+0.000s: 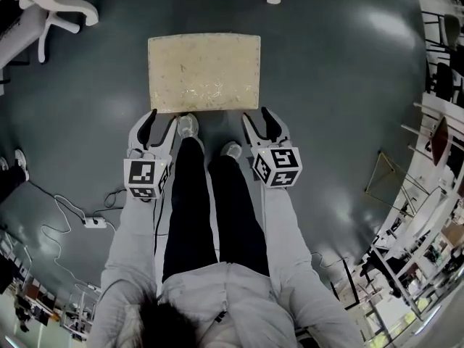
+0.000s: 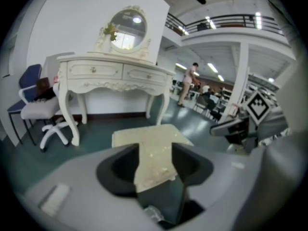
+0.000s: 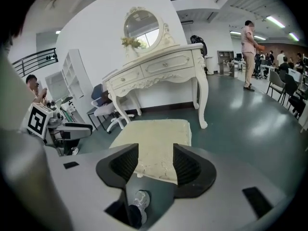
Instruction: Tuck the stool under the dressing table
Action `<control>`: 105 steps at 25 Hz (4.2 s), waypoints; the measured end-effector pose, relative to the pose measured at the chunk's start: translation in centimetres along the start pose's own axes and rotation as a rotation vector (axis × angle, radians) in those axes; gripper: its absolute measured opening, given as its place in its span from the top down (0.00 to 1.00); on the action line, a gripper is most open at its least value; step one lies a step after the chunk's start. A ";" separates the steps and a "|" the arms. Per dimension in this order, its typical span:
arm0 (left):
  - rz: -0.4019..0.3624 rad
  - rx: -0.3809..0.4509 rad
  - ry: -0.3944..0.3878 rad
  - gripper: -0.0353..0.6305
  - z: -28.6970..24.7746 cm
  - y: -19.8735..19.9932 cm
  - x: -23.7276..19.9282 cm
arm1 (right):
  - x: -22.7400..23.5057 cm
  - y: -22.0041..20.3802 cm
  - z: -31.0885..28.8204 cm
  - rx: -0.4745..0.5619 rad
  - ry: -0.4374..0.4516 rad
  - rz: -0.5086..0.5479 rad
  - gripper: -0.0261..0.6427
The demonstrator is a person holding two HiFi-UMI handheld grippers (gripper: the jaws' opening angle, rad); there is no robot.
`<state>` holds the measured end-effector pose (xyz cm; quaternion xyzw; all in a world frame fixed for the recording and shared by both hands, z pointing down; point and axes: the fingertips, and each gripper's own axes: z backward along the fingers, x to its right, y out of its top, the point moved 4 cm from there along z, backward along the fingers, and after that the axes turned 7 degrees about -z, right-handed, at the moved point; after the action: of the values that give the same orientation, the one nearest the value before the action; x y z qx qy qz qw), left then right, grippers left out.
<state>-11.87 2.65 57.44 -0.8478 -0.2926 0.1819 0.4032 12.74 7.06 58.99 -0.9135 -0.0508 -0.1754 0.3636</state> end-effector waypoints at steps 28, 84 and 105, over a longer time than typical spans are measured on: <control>0.007 -0.184 0.106 0.47 -3.3 -13.0 -2.7 | 5.0 -9.2 -5.6 -0.178 -0.043 0.055 0.49; -0.120 -0.297 0.019 0.50 -13.5 -6.1 -11.5 | 5.1 -0.5 -15.5 -0.156 -0.196 0.020 0.48; -0.103 -0.348 0.025 0.50 -20.1 -0.5 -16.0 | 7.1 6.6 -21.1 -0.153 -0.186 0.020 0.48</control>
<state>-13.27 -19.01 71.20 -0.8908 -0.3577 0.0971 0.2627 14.82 -12.40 71.51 -0.9513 -0.0615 -0.0894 0.2884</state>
